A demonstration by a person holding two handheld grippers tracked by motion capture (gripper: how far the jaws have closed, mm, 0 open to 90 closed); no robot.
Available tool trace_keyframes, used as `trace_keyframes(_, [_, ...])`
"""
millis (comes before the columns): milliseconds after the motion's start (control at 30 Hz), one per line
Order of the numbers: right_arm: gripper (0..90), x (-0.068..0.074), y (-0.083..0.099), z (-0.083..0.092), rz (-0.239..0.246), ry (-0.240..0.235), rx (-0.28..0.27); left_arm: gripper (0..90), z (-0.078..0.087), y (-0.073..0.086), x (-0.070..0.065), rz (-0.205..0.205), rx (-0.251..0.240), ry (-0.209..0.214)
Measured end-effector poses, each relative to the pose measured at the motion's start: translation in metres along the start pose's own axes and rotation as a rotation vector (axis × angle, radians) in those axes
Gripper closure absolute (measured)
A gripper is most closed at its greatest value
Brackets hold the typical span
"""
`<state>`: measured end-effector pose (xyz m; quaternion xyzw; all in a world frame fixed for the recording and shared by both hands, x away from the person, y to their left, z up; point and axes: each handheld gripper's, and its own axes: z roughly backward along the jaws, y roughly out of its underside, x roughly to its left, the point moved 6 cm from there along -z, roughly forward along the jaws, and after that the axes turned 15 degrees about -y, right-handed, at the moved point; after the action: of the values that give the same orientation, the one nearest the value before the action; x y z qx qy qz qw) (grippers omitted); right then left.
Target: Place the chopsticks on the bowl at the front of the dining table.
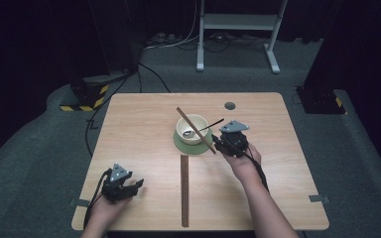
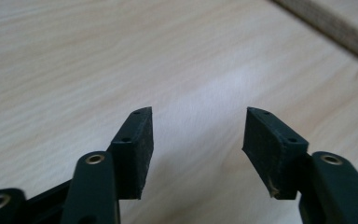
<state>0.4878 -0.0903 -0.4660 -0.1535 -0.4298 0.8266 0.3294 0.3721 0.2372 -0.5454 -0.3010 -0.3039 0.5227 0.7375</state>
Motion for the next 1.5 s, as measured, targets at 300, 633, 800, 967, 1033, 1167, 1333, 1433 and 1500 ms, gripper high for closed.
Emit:
trace_keyframes(300, [62.8,0.000,0.022,-0.002,0.014,-0.024,-0.036,50.9,-0.022,-0.037,-0.023,0.008,-0.072,-0.019])
trace_keyframes(633, [82.4,-0.001,0.050,0.008,-0.053,-0.110,-0.071,64.7,-0.042,-0.085,-0.067,0.020,-0.121,-0.006])
trace_keyframes(800, [86.5,-0.002,0.058,0.008,-0.076,-0.108,-0.061,74.8,-0.059,-0.101,-0.093,-0.013,-0.125,-0.015])
trace_keyframes(967, [88.2,0.001,0.064,0.006,-0.076,-0.125,-0.031,78.7,-0.070,-0.114,-0.116,-0.003,-0.153,0.001])
trace_keyframes(1033, [88.2,0.003,0.064,0.005,-0.075,-0.126,-0.030,80.6,-0.073,-0.117,-0.124,-0.001,-0.158,0.000])
trace_keyframes(1167, [87.7,0.006,0.062,0.005,-0.063,-0.124,-0.042,81.6,-0.076,-0.121,-0.134,0.004,-0.159,0.005])
trace_keyframes(1333, [87.3,0.012,0.062,0.000,-0.063,-0.128,-0.031,81.8,-0.077,-0.124,-0.138,0.012,-0.168,-0.004])
trace_keyframes(1433, [87.3,0.015,0.060,-0.002,-0.046,-0.134,-0.028,81.6,-0.076,-0.126,-0.139,0.015,-0.170,-0.009])
trace_keyframes(1500, [87.3,0.017,0.059,-0.003,-0.045,-0.140,-0.033,81.2,-0.077,-0.126,-0.139,0.028,-0.167,-0.008])
